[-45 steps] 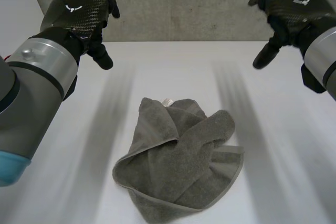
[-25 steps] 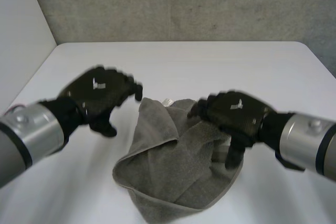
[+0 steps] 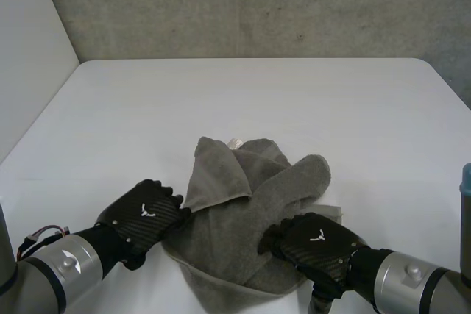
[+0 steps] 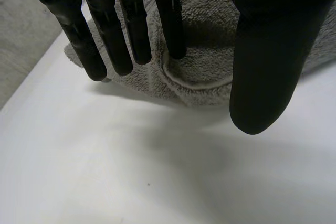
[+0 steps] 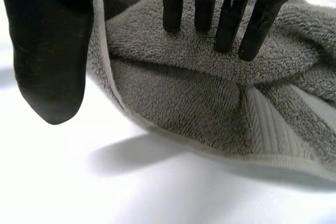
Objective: Fold the towel.
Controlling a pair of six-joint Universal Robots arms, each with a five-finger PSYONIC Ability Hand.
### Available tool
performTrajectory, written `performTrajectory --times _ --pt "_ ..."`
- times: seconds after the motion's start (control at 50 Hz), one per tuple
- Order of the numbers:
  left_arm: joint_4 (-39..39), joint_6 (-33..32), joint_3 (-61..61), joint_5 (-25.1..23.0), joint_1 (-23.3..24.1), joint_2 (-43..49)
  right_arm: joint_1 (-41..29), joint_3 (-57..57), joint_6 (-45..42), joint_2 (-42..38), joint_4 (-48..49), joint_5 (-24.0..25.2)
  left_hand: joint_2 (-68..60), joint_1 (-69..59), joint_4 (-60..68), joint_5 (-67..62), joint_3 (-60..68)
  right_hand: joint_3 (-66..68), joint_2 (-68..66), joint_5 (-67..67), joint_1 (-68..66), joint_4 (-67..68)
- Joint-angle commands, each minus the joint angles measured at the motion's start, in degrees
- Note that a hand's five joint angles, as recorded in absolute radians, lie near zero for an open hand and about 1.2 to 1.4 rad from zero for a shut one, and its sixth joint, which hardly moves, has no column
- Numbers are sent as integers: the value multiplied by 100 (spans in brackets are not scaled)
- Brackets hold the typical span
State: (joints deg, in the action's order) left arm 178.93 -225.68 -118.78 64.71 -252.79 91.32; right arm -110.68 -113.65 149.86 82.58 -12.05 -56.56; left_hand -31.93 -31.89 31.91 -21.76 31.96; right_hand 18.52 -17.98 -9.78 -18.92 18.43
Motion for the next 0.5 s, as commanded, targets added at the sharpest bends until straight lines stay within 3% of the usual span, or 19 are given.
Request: performTrajectory --times 0.02,0.24,0.34,0.44,0.5 --pt "485 -2 -189 -11 81 88 2 -184 26 -120 379 -136 -418 -423 421 -436 416 149 -203 -23 -108 157" --pt "1126 -257 -312 7 213 580 -455 -272 501 -410 1275 -505 -637 -641 640 -654 634 132 -186 -6 -92 141" --pt "1328 -547 -242 42 274 791 -727 -123 536 -523 1468 -750 -2218 -2222 2221 -2235 2216 32 -85 95 9 40" --pt "1644 -547 -40 60 406 887 -806 70 632 -673 1591 -1084 -4802 -4806 4805 -4819 4799 -2 -51 129 43 6" --pt "1706 -495 109 86 494 887 -876 158 790 -691 1601 -1164 -4807 -4811 4809 -4824 4804 14 -68 112 26 23"
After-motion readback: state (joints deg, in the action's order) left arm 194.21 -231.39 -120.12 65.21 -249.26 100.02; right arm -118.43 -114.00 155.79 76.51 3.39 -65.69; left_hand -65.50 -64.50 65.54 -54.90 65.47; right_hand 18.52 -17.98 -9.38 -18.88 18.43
